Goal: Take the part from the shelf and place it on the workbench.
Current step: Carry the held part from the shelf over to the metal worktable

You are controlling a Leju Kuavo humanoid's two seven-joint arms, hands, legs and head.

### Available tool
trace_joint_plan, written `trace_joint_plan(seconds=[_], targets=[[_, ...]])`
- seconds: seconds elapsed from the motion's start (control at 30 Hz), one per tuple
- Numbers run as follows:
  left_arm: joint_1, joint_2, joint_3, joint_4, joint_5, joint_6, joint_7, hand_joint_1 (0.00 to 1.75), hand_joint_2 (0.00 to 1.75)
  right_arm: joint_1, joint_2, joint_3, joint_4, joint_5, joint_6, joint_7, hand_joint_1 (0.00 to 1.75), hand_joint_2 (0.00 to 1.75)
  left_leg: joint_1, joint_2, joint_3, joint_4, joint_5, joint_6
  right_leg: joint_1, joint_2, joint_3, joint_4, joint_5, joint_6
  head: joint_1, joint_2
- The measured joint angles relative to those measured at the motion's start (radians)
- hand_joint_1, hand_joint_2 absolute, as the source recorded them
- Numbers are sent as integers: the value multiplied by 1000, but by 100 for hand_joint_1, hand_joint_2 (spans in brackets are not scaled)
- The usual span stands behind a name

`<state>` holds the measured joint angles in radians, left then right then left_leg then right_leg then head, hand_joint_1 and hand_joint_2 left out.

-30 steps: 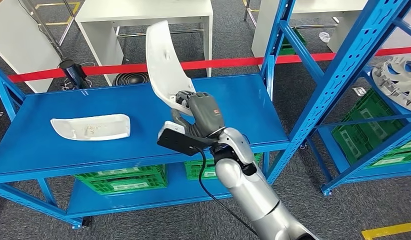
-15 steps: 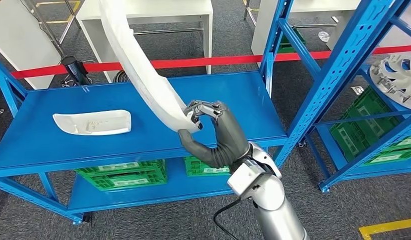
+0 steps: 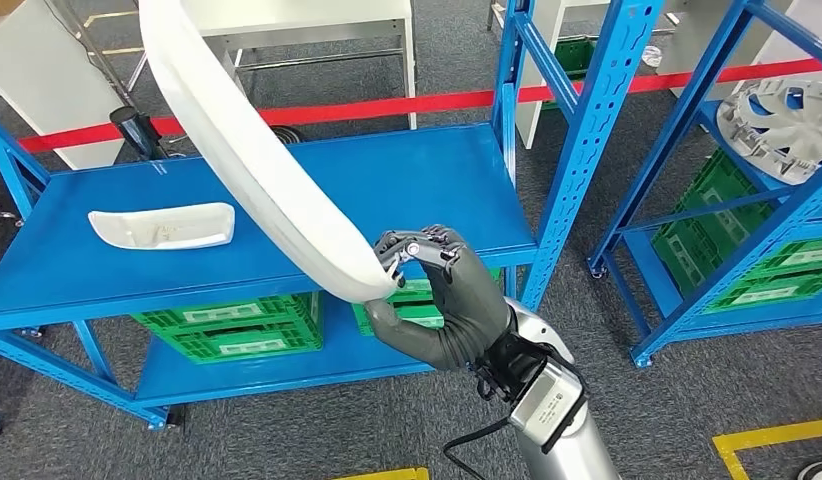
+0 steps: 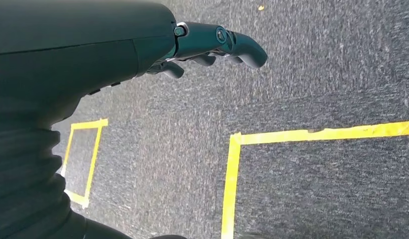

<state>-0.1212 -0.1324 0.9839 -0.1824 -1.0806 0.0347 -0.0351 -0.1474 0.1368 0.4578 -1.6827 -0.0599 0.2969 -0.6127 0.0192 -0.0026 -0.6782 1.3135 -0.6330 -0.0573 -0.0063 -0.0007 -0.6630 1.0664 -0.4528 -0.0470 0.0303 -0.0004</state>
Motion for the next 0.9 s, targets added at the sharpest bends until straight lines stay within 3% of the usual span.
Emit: trace_joint_plan(seconds=[0.07, 0.13, 0.17, 0.2, 0.23, 0.27, 0.3, 0.33, 0.37, 0.43, 0.47, 0.5, 0.53, 0.57, 0.6, 0.67, 0.7, 0.73, 0.8, 0.83, 0.9], targets=[[-3, 4, 1, -1, -7, -19, -7, 0, 175, 5, 11, 0, 0, 13, -27, -6, 175, 175, -11, 0, 75, -66, 48, 20, 8, -1, -27, 0, 24, -2, 0, 0], [-3, 10, 1, -3, -15, -27, -12, 0, 175, 16, 23, -1, 0, 26, -57, -18, 175, 175, -26, 2, 190, -214, 54, 45, 13, -1, -43, 0, 46, 1, 0, 0], [-3, 12, 1, -4, -15, -27, -14, 0, 175, 23, 28, -1, 1, 32, -69, -26, 175, 175, -32, 3, 229, -273, 45, 50, 13, -2, -43, -3, 56, 5, 1, 0], [-2, 15, 0, -5, -15, -26, -14, 0, 175, 30, 31, -2, 2, 37, -80, -34, 175, 175, -36, 4, 249, -310, 38, 54, 11, -5, -41, -9, 66, 11, -2, 0], [1, 17, 0, -5, -14, -24, -11, 0, 175, 36, 33, -2, 3, 43, -90, -42, 175, 175, -38, 4, 249, -324, 45, 55, 9, -7, -39, -17, 79, 17, -5, 0], [5, 19, 1, -4, -11, -20, -5, 0, 175, 41, 34, -2, 5, 48, -99, -49, 175, 175, -37, 5, 240, -329, 59, 59, 8, -8, -39, -23, 85, 24, -8, 0], [9, 21, 1, -4, -7, -16, 3, 0, 175, 44, 34, -2, 9, 51, -107, -54, 175, 175, -35, 7, 230, -333, 73, 66, 7, -6, -45, -21, 75, 31, -11, 0], [13, 24, 2, -4, -2, -11, 10, 0, 175, 46, 34, -1, 13, 51, -113, -56, 175, 175, -32, 9, 216, -336, 89, 72, 7, -5, -55, -3, 42, 36, -10, 0], [18, 26, 4, -3, 2, -7, 16, 0, 175, 47, 34, 0, 18, 48, -119, -58, 175, 175, -29, 12, 201, -338, 105, 76, 6, -3, -68, 36, -11, 41, -11, 0], [27, 32, 7, -3, 4, -4, 23, 0, 175, 46, 34, 5, 25, 32, -127, -54, 175, 175, -28, 14, 166, -336, 133, 78, 2, -2, -93, 160, -115, 49, -10, 0], [31, 34, 9, -3, 3, -3, 24, 0, 175, 45, 34, 8, 29, 21, -131, -48, 175, 175, -27, 14, 148, -333, 147, 77, 0, -2, -97, 221, -134, 52, -10, 0], [33, 36, 9, -3, 1, -3, 25, 0, 175, 43, 34, 13, 32, 12, -136, -42, 175, 175, -26, 15, 129, -328, 160, 75, -1, -2, -90, 259, -124, 54, -9, 0], [35, 39, 9, -3, -2, -5, 23, 0, 175, 42, 34, 18, 34, 5, -143, -35, 175, 175, -25, 15, 109, -322, 172, 73, -2, -2, -67, 264, -97, 56, -9, 0], [36, 41, 9, -2, -7, -8, 20, 0, 175, 41, 34, 23, 36, 2, -151, -31, 175, 175, -23, 16, 88, -314, 182, 69, -2, -2, -26, 233, -68, 56, -9, 0], [36, 44, 9, -2, -12, -13, 16, 0, 175, 41, 34, 27, 37, 1, -161, -30, 175, 175, -22, 15, 71, -304, 189, 64, -2, -2, 32, 168, -62, 55, -9, 0], [37, 48, 9, -1, -24, -23, 9, 0, 175, 42, 33, 34, 38, 3, -183, -34, 175, 175, -22, 14, 48, -285, 200, 53, 1, -1, 137, 24, -95, 47, -9, 0], [38, 50, 9, -1, -30, -25, 7, 0, 175, 44, 32, 35, 38, 5, -192, -38, 175, 175, -23, 13, 44, -281, 206, 47, 3, 0, 162, -18, -115, 41, -8, 0], [39, 51, 9, -1, -35, -26, 5, 0, 175, 46, 30, 35, 38, 7, -200, -43, 175, 175, -22, 13, 42, -281, 213, 40, 6, 1, 167, -35, -120, 33, -7, 0], [42, 53, 8, 1, -44, -26, 2, 0, 175, 56, 22, 35, 38, 11, -211, -59, 175, 175, -19, 12, 35, -279, 213, 26, 4, -1, 152, -38, -102, 17, -6, 0], [45, 53, 8, 2, -45, -24, -3, 0, 175, 64, 17, 35, 38, 14, -217, -68, 175, 175, -17, 10, 26, -263, 188, 20, 2, -2, 142, -41, -89, 8, -7, 0], [48, 51, 8, 3, -38, -21, -17, 0, 175, 85, 6, 34, 36, 19, -227, -79, 175, 175, -13, 7, 1, -180, 94, 9, 0, -3, 116, -43, -64, -1, -9, 0]])
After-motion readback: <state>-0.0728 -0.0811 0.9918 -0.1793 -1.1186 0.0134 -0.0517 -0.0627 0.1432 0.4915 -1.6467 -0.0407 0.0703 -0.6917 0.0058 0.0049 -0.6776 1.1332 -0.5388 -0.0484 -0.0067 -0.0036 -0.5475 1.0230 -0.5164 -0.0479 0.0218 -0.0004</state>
